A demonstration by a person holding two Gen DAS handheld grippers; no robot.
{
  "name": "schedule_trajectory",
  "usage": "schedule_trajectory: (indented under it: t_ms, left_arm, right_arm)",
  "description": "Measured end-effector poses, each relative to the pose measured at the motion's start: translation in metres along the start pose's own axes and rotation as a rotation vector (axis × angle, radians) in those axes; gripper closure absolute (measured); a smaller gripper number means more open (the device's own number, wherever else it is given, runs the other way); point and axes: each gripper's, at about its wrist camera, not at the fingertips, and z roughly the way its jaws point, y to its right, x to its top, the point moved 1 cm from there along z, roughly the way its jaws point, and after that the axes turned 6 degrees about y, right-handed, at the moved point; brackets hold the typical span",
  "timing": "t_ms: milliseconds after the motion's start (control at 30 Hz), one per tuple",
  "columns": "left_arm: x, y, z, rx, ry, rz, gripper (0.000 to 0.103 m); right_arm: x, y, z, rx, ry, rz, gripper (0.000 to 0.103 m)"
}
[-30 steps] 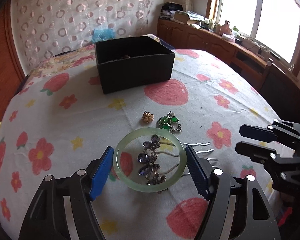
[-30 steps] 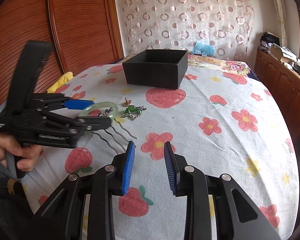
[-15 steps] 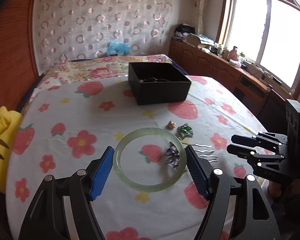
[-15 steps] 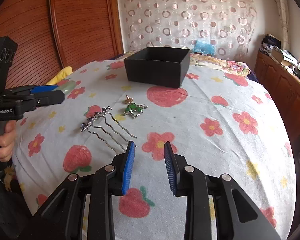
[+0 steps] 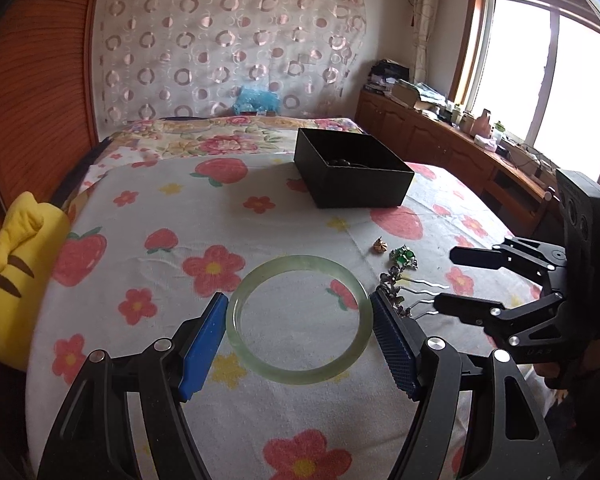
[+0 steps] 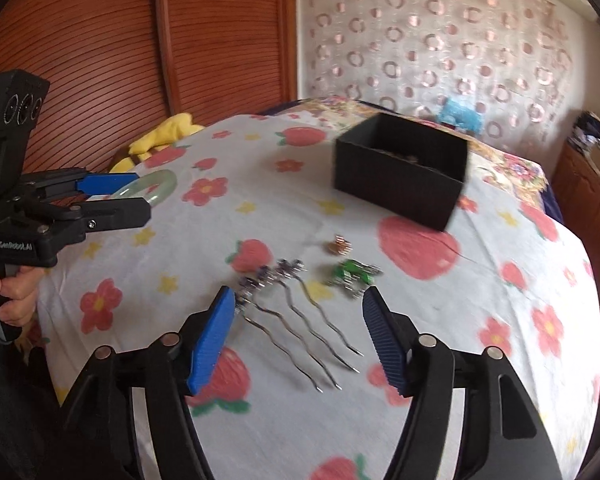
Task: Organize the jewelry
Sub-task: 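Grasp the jade bangle with the left tool while the right tool grasps the flower hair comb, then lower the hair comb into the box with the right tool while the left tool lowers the jade bangle inside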
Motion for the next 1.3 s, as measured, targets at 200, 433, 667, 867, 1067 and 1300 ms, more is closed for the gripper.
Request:
schedule_trajectory:
  t_ms: [200,433,667,867,1067,1300]
  left_arm:
    - [-0.003,-0.003,-0.001,0.000,0.002,-0.006,0.034]
    - [-0.007,-0.004,0.001,-0.002,-0.008,-0.004,0.034]
    - [-0.007,-0.003,0.002,-0.001,-0.006,-0.004,0.034]
    - [-0.006,-0.002,0.004,0.002,-0.012,-0.007,0.034]
    - [-0.006,-0.001,0.005,0.001,-0.016,-0.011,0.034]
    - [-0.011,-0.003,0.010,0.004,-0.021,-0.016,0.034]
  right_arm:
    - [0.007,-0.006,0.021,0.057,-0.060,-0.030,0.034]
    - [0.004,-0.009,0.040,0.088,-0.133,-0.064,0.033]
    - [0.003,-0.014,0.045,0.054,-0.142,-0.123,0.024]
    - [0.004,-0.005,0.047,0.066,-0.146,-0.110,0.024]
    - [0.003,-0.008,0.041,0.057,-0.124,-0.116,0.043]
    - [0.008,-0.002,0.036,0.030,-0.092,-0.088,0.043]
